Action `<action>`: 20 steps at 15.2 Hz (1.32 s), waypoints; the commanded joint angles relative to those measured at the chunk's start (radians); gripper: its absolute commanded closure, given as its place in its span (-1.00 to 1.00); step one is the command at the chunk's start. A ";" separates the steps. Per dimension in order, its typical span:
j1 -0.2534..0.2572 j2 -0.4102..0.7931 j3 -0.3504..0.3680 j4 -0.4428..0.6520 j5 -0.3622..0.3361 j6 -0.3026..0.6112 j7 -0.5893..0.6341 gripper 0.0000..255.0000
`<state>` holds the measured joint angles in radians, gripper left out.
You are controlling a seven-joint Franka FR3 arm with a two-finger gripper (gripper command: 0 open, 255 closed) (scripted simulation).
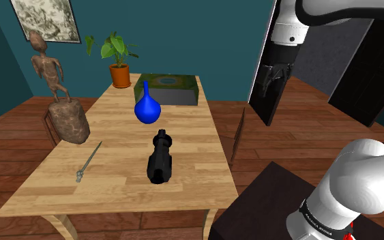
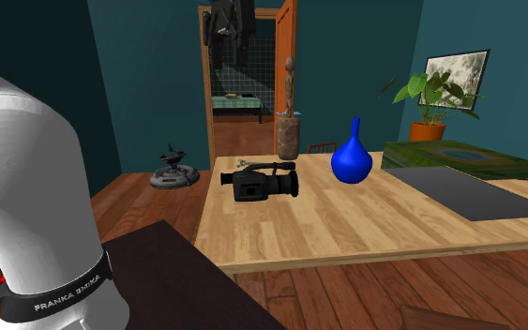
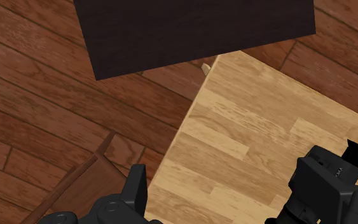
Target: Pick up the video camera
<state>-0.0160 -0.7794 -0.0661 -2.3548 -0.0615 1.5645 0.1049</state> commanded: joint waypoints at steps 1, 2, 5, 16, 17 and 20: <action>0.000 0.000 0.000 0.000 0.000 0.000 0.000 -1.00; 0.003 0.012 0.016 -0.015 0.012 0.027 0.027 -1.00; 0.011 0.057 0.063 -0.052 0.045 0.112 0.108 -1.00; 0.030 0.342 0.228 -0.064 0.120 0.426 0.392 -1.00; 0.030 0.376 0.242 -0.056 0.120 0.452 0.418 -1.00; 0.029 0.482 0.281 -0.021 0.114 0.527 0.498 -1.00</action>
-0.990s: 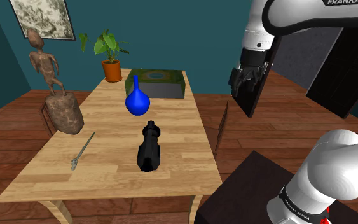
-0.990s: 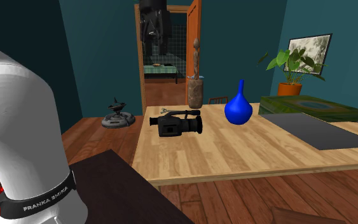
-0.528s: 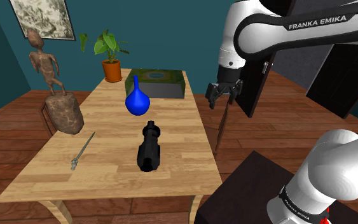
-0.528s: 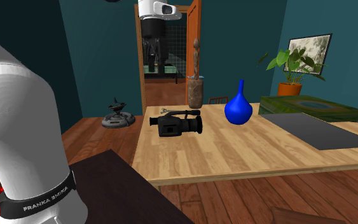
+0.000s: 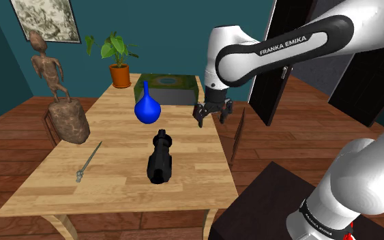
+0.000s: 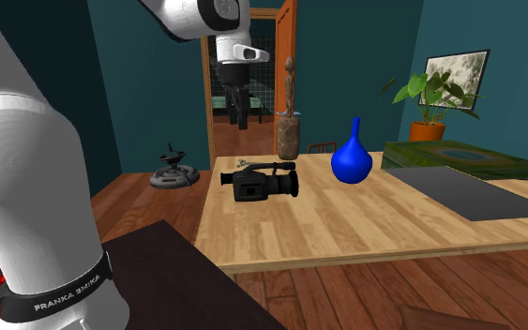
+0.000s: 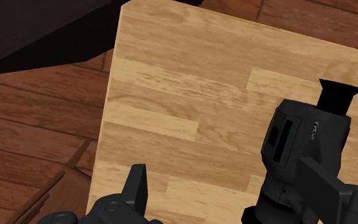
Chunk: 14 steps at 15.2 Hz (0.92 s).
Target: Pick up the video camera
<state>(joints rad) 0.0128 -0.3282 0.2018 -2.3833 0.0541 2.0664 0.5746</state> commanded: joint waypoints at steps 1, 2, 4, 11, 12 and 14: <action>0.000 0.067 0.025 0.022 -0.007 0.049 0.056 -1.00; -0.001 0.105 0.036 0.039 -0.014 0.071 0.085 -1.00; -0.001 0.182 0.056 0.076 -0.033 0.111 0.142 -1.00; 0.020 0.461 0.088 0.251 -0.137 0.211 0.350 -1.00; 0.027 0.502 0.087 0.282 -0.154 0.219 0.378 -1.00; 0.044 0.583 0.081 0.348 -0.185 0.231 0.432 -1.00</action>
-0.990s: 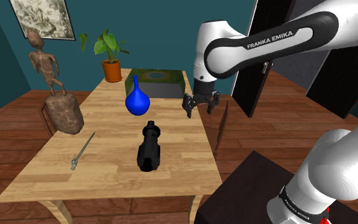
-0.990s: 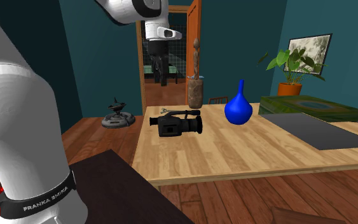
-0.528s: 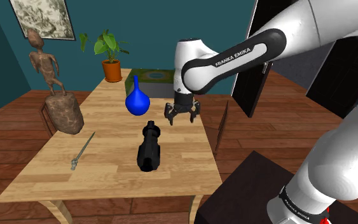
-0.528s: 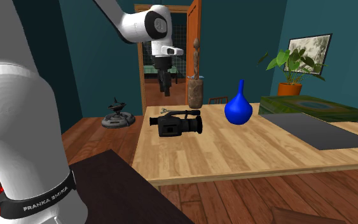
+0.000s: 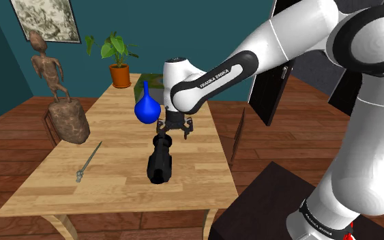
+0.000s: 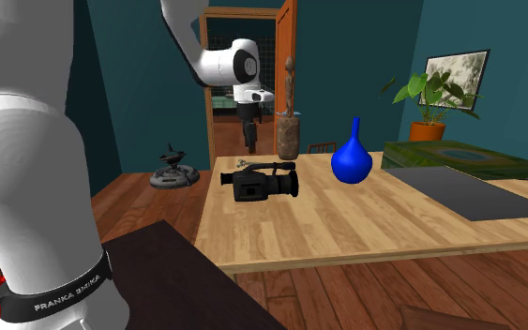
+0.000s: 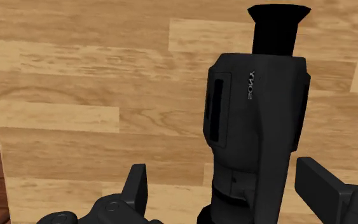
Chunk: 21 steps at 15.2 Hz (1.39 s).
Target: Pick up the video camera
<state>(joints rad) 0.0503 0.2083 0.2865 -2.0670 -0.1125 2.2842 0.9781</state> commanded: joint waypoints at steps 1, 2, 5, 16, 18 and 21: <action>0.017 0.086 -0.009 0.068 -0.033 0.017 0.053 -1.00; 0.027 0.127 -0.014 0.104 -0.046 0.019 0.077 -1.00; 0.060 0.248 -0.035 0.225 -0.079 0.019 0.139 -1.00; 0.086 0.365 -0.060 0.273 -0.111 0.087 0.178 -1.00; 0.086 0.366 -0.060 0.274 -0.111 0.087 0.178 1.00; 0.086 0.366 -0.060 0.274 -0.111 0.087 0.178 1.00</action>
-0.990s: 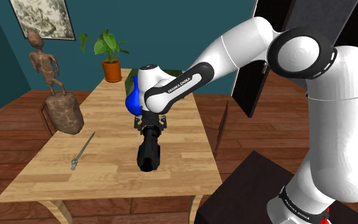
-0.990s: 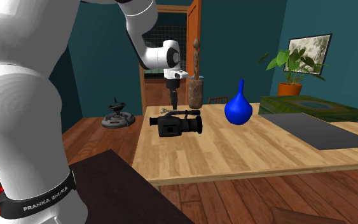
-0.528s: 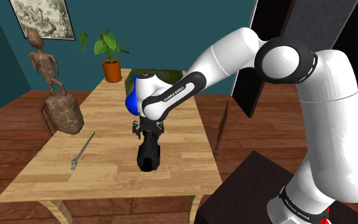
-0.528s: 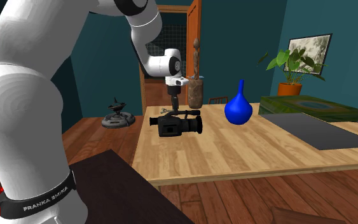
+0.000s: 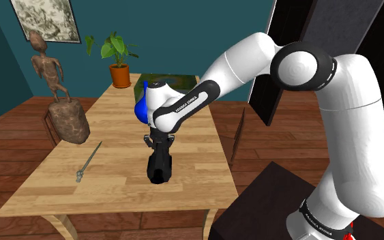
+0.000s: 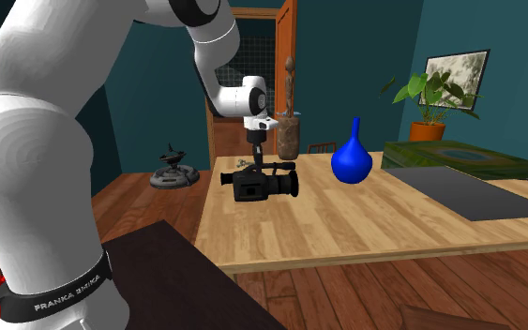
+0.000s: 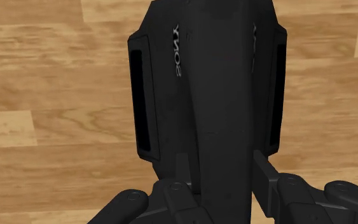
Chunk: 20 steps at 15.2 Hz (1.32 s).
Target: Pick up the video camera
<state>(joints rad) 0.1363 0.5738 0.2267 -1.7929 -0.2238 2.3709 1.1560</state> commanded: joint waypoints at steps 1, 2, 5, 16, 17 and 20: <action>0.000 0.001 0.000 0.000 0.000 0.001 0.000 1.00; 0.000 0.001 0.000 0.000 0.000 0.001 0.000 1.00; 0.000 0.000 0.000 -0.001 0.000 0.001 0.000 1.00; -0.014 -0.092 0.021 0.016 0.032 -0.106 -0.023 1.00; -0.015 -0.099 0.022 0.019 0.035 -0.116 -0.025 1.00; -0.018 -0.121 0.027 0.029 0.043 -0.147 -0.031 1.00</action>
<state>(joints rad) 0.1196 0.4629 0.2516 -1.7684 -0.1838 2.2351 1.1269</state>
